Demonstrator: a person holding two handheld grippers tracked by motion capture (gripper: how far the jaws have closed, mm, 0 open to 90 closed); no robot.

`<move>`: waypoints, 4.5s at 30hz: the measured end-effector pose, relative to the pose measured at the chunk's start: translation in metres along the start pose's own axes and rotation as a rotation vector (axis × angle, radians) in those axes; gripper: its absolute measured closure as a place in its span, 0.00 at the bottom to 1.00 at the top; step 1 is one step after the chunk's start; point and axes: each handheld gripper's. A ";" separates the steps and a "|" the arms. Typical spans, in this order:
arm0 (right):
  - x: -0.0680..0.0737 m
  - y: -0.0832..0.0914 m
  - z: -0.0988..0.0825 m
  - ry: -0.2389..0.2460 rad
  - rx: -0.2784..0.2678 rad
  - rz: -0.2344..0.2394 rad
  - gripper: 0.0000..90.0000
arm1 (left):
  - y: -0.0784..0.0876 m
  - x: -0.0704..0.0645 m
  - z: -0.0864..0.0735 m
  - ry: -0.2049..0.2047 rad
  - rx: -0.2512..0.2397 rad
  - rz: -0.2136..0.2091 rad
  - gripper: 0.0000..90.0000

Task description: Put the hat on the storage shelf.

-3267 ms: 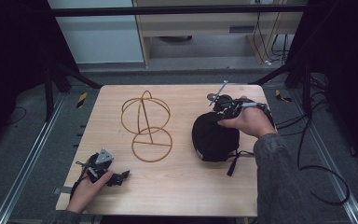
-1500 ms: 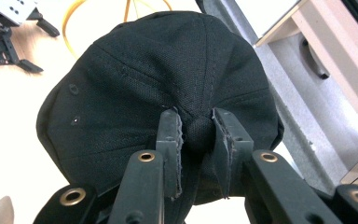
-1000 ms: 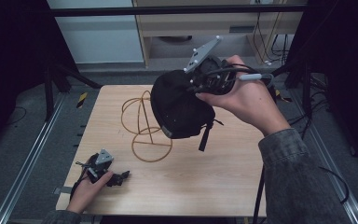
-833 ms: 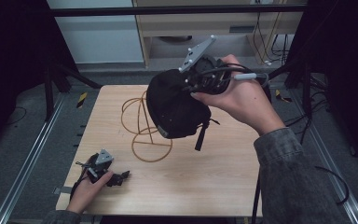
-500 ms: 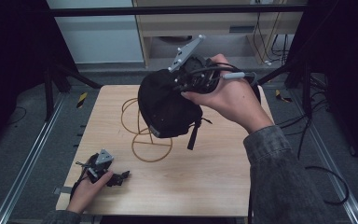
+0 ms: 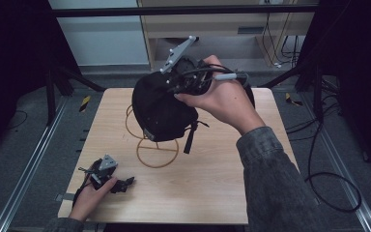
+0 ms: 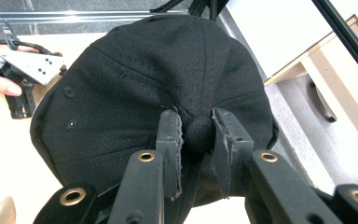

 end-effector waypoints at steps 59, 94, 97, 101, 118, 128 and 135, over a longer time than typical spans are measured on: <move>0.009 -0.115 0.018 -0.063 0.067 0.049 0.76 | 0.000 0.000 0.000 -0.001 0.000 -0.002 0.00; -0.005 -0.067 -0.023 -0.149 -0.022 0.014 0.73 | 0.000 0.000 0.000 -0.002 0.002 -0.005 0.00; -0.007 -0.064 -0.029 -0.159 -0.025 0.007 0.73 | 0.000 0.000 0.000 -0.002 0.002 -0.004 0.00; -0.009 -0.061 -0.034 -0.164 -0.031 0.002 0.73 | 0.000 0.000 0.000 -0.001 0.002 -0.004 0.00; -0.016 -0.042 -0.059 -0.216 -0.052 -0.029 0.72 | 0.000 0.000 0.000 -0.001 0.002 -0.004 0.00; -0.018 -0.033 -0.071 -0.231 -0.056 -0.042 0.70 | 0.000 0.000 0.000 -0.002 0.002 -0.005 0.00; -0.020 -0.028 -0.078 -0.241 -0.059 -0.059 0.64 | 0.000 0.000 0.000 -0.002 0.002 -0.004 0.00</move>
Point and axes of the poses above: each handheld gripper's, and its own axes: y roughly backward along the jaws, z roughly out of its top, x roughly to its left, and after that the axes turned 4 degrees about -x, right-handed
